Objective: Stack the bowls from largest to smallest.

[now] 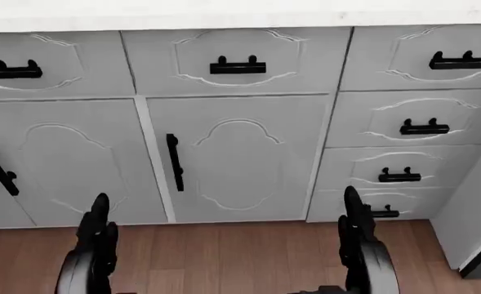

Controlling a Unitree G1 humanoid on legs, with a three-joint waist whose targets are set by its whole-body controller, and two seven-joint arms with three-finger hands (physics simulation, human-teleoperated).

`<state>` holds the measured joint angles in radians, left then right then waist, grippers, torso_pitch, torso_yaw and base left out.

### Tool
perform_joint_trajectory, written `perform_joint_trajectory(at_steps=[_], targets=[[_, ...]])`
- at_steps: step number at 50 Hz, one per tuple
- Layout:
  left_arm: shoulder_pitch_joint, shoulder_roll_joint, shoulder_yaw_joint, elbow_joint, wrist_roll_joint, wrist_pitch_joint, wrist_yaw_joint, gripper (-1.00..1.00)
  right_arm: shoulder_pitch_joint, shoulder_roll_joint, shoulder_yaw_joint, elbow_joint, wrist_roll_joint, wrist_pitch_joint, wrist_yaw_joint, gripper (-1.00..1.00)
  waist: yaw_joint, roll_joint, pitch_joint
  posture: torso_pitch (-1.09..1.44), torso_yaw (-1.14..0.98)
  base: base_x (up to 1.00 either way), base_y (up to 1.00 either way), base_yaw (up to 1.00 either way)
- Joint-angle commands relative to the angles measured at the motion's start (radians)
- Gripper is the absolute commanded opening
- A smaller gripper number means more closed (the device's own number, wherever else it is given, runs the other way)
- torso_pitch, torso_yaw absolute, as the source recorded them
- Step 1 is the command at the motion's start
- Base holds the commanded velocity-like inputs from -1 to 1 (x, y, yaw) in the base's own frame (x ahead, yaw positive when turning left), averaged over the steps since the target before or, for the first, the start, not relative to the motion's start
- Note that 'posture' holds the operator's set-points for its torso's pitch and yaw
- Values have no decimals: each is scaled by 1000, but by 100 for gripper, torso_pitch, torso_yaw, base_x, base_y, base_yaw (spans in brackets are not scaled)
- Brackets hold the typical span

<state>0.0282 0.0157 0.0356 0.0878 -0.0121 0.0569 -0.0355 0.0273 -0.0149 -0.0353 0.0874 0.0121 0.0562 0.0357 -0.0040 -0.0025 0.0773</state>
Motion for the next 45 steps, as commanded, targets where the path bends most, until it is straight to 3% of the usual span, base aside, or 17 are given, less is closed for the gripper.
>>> perform_joint_trajectory(at_steps=[1,3,5,7,8,16,23,24,26,34,36,38,40,41,43,44,45], targets=[[-42,1,-1,-128,-11,-17,0,100,-40,-3,-5,-51,11,-87,5,100,-2,-8,-1,0,0,0,0,0],[-41,-2,1,-146,-21,3,2,100,-38,-3,-3,-51,8,-91,3,100,5,0,-63,0,0,0,0,0],[-40,1,-6,-137,-8,-7,1,100,-37,-6,-3,-77,8,-75,6,100,4,-8,-19,0,0,0,0,0],[-37,0,-7,-155,-5,5,2,100,-35,-9,-5,-106,9,-58,10,100,7,-9,-69,0,0,0,0,0],[-37,0,-8,-176,-6,22,2,100,-33,-10,-5,-128,6,-44,10,100,7,-8,-74,0,0,0,0,0],[-124,25,19,-419,-11,286,10,100,-98,-24,-19,-398,6,229,6,100,8,-5,-87,0,0,0,0,0],[-291,88,110,-699,-71,637,17,100,-191,-41,-41,-682,41,511,3,100,9,-4,-93,0,0,0,0,0],[-313,97,121,-709,-80,662,21,100,-207,-44,-45,-697,47,530,3,100,30,0,-106,0,0,0,0,76],[-360,117,145,-738,-109,727,34,100,-243,-52,-44,-736,51,589,-2,100,24,-4,-79,0,0,0,0,100],[-392,164,187,-807,-174,821,56,100,-308,-68,-58,-835,73,711,-22,100,53,-4,-61,0,0,0,0,100],[-401,174,193,-815,-184,841,60,100,-315,-77,-67,-827,75,713,-16,100,55,-26,-47,0,0,0,0,100],[-411,177,186,-808,-184,838,68,100,-329,-81,-70,-851,79,744,-21,100,45,-71,-31,0,0,0,0,100],[-422,181,185,-813,-186,849,73,100,-344,-83,-75,-858,86,763,-23,100,42,-61,-36,0,0,0,0,100],[-427,183,187,-818,-191,858,75,100,-351,-84,-77,-868,90,778,-25,100,45,-70,-39,0,0,0,0,88],[-440,191,197,-838,-201,887,80,100,-367,-91,-77,-882,93,805,-30,100,25,-53,-69,0,0,9,19,25],[-451,198,203,-850,-207,905,83,100,-378,-92,-77,-894,99,821,-30,100,35,-63,-59,0,0,50,31,0],[-460,202,205,-853,-211,914,85,100,-386,-96,-73,-899,98,827,-30,100,28,-51,-31,0,0,67,31,0]])
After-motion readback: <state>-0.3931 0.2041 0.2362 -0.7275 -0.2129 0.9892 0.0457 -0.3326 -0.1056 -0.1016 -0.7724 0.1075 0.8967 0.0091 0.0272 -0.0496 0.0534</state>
